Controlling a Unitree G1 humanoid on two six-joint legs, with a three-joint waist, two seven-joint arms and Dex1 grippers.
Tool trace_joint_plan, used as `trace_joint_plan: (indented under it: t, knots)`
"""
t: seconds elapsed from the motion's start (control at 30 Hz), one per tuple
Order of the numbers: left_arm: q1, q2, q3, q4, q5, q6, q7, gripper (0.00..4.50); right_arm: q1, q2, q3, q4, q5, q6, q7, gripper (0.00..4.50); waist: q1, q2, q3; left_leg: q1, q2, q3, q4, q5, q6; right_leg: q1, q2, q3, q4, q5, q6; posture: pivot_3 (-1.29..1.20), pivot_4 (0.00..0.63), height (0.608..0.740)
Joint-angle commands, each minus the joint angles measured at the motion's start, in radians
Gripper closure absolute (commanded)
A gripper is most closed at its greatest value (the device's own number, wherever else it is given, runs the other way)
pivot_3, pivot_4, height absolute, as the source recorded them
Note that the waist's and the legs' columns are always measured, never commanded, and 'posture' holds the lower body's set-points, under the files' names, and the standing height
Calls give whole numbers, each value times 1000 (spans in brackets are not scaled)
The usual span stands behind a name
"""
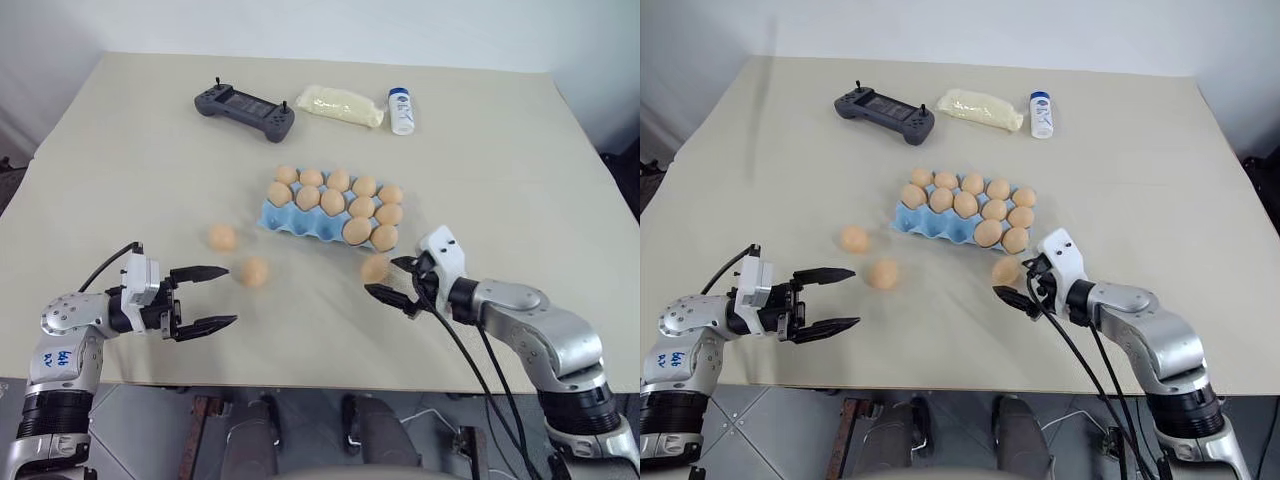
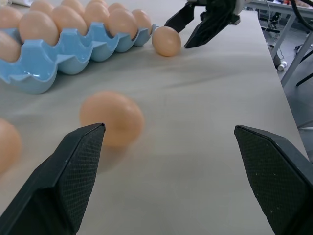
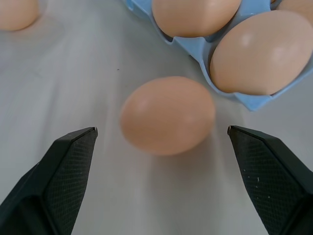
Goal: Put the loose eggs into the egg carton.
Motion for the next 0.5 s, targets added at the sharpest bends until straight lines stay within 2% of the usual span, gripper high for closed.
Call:
trace_joint_plan:
  t: [0.03, 0.2, 0.3, 0.43, 0.5]
  knots:
    - [11, 11, 20, -37, -11, 1, 14, 0, -28, 22, 10, 18, -22, -34, -10, 33, 0, 1, 0, 0, 0, 0, 0, 0, 0, 0, 0, 0, 0, 0, 0, 0, 150, 740]
    - [11, 6, 14, -43, -11, 1, 26, 0, -42, 51, 37, 47, -54, -74, -2, 33, 0, 1, 0, 0, 0, 0, 0, 0, 0, 0, 0, -1, 0, 0, 0, 0, 150, 740]
    - [9, 4, 11, -44, -11, 0, 29, 0, -43, 60, 38, 46, -53, -68, -2, 582, 0, 1, 0, 0, 0, 0, 0, 0, 0, 0, -1, -2, 0, 0, 0, 0, 150, 740]
    - [12, 3, 11, -46, -12, -1, 32, 0, -26, 41, 15, -8, -26, -39, 15, 1995, 0, 1, 0, 0, 0, 0, 0, 0, 0, 0, -1, -2, 0, 0, 0, 0, 150, 740]
    - [15, 2, 10, -50, -13, -2, 33, 0, -15, 24, -5, -46, -6, -15, 21, 2265, 1, 1, 0, 0, 0, 0, 0, 0, 0, 0, -1, -2, 1, 0, 0, 0, 150, 740]
